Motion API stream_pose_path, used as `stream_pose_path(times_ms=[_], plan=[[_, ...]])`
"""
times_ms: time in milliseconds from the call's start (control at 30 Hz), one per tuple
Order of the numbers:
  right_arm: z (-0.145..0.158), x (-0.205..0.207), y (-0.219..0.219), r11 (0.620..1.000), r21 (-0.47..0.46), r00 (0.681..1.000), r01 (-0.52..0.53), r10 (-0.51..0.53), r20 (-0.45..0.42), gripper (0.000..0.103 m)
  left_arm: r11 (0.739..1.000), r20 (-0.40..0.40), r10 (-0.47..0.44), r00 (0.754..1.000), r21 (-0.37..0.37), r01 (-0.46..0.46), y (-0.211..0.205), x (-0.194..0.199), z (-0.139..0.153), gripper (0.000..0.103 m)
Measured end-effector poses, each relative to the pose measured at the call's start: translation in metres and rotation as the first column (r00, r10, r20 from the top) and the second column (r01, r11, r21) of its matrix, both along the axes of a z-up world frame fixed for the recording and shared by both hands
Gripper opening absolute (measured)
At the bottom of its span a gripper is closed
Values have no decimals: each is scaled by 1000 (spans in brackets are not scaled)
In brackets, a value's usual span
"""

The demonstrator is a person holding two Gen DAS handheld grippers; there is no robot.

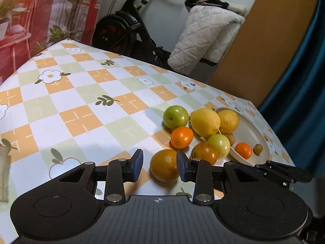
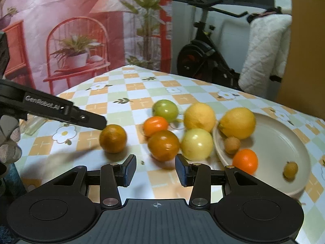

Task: Organize fruits
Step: 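Move the open left tool to the large dull orange beside the pile, then close the left tool on the large dull orange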

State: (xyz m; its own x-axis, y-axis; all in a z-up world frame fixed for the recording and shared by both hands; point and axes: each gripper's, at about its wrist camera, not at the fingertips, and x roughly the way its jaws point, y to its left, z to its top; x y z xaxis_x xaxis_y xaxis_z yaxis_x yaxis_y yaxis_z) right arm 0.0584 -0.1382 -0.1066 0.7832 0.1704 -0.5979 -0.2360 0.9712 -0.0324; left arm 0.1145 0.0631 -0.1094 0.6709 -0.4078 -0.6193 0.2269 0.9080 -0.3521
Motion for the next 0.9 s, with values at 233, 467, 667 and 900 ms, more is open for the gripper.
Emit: stream_pose_path(times_ms=[233, 467, 667, 900], plan=[[8, 16, 26, 992, -57, 994, -113, 113, 6, 39, 995, 4, 65, 998, -77, -65, 19, 3, 4, 38], [5, 35, 50, 973, -89, 977, -214, 212, -31, 39, 992, 5, 53, 999, -111, -52, 21, 7, 3, 38], [-1, 45, 57, 968, -100, 973, -231, 228, -44, 39, 993, -5, 16, 1000, -118, -16, 17, 10, -2, 38], [-8, 53, 58, 968, -82, 970, -236, 230, -74, 40, 995, -15, -39, 999, -92, 38, 6, 12, -10, 38]])
